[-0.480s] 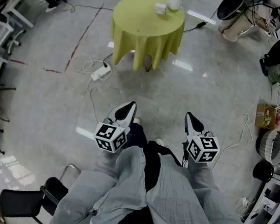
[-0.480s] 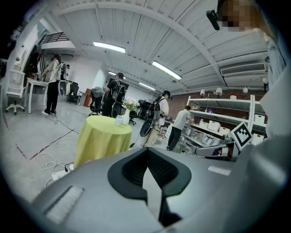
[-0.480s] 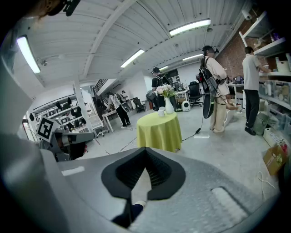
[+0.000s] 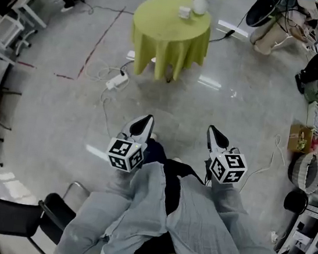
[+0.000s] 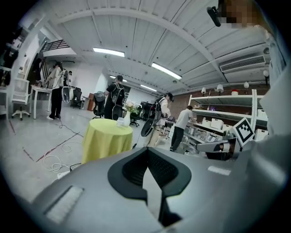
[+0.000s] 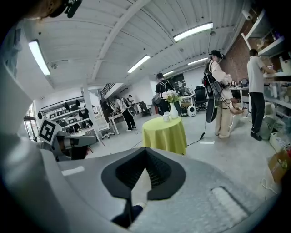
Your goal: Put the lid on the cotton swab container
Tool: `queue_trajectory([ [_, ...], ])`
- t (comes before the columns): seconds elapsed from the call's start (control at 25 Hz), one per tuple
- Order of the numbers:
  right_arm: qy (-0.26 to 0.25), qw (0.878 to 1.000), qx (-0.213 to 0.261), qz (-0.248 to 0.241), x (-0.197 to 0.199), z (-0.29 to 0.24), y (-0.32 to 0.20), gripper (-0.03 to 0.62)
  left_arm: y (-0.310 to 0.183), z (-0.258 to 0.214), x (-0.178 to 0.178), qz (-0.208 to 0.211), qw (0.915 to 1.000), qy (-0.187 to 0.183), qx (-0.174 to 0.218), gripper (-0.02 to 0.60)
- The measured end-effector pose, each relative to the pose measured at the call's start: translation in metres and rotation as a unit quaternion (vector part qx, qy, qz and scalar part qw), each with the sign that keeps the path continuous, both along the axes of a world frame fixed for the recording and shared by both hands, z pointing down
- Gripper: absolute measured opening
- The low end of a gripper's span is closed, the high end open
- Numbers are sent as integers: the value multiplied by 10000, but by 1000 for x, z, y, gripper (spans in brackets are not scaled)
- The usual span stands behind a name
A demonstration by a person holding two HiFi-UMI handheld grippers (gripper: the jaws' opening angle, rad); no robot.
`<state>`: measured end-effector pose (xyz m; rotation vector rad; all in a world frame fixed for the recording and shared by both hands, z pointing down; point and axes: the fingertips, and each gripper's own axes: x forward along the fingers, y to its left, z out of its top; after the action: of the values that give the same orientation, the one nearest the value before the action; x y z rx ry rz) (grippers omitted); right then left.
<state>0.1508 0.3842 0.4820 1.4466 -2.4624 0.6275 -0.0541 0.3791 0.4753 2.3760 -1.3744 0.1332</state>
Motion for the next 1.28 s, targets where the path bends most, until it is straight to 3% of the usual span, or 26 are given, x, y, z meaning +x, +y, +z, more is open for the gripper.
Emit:
queue_trajectory([
  [0.68, -66, 9995, -179, -247, -9, 9, 8, 2, 16, 5, 13, 25, 9998, -148, -145, 18],
  [0.88, -96, 9992, -260, -282, -15, 10, -5, 2, 0, 3, 17, 156, 9993, -317, -141, 18],
  [1.28, -64, 9991, -351, -213, -3, 7, -58, 2, -59, 4, 37, 241, 9993, -203, -197, 18],
])
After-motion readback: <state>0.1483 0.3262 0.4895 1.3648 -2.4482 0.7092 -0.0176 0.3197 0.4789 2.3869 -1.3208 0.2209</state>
